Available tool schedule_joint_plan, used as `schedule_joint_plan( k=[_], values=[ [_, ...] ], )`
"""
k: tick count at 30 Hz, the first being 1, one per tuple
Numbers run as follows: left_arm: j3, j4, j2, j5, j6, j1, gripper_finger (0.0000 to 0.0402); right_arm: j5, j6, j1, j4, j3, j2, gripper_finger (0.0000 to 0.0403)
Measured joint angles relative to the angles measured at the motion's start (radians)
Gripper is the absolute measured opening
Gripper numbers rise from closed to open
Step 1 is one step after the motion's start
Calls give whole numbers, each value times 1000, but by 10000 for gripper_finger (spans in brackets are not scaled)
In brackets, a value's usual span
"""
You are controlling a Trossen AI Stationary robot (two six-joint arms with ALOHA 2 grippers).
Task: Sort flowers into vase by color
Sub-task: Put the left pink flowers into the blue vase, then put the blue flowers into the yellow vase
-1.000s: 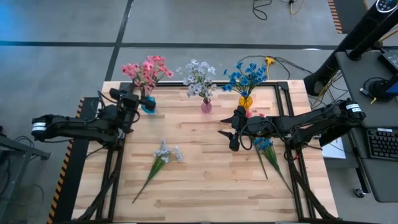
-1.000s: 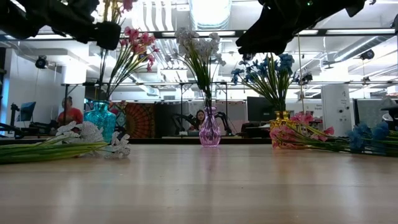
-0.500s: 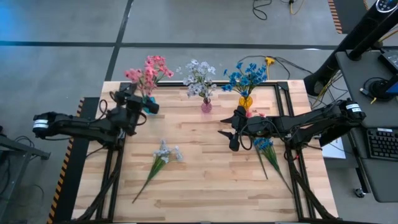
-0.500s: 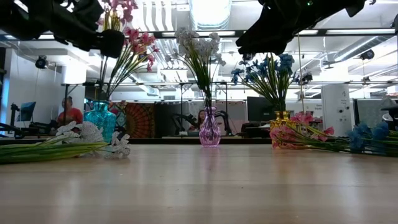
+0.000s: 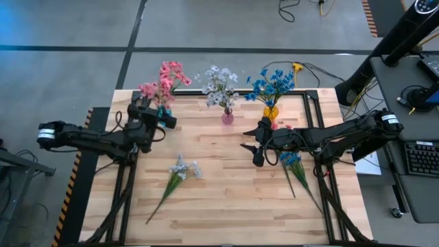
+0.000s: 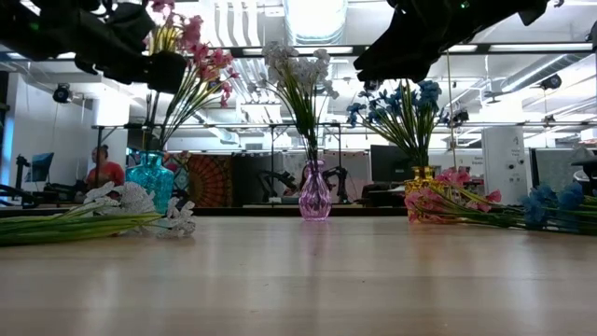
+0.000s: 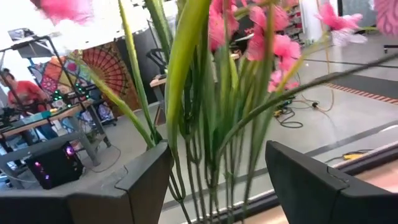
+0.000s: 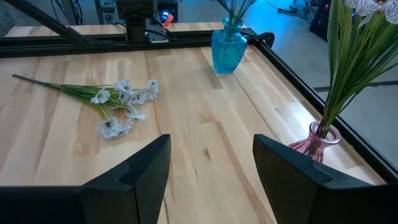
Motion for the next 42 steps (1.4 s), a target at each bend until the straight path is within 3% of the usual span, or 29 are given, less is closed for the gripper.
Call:
schedule_joint_plan(
  k=[10,14,23,30,42],
  values=[
    [0,-29,5,-100,-34,-34,296,0,10,0,0,0,0,221],
    [0,-37,5,-51,8,-47,310,0,10,0,0,0,0,221],
    [6,-36,5,-24,-5,-59,311,0,9,0,0,0,0,221],
    [6,-40,5,-145,16,-70,311,0,8,0,0,0,0,221],
    [6,-39,5,-188,21,-226,311,0,38,0,-1,0,0,221]
  ],
)
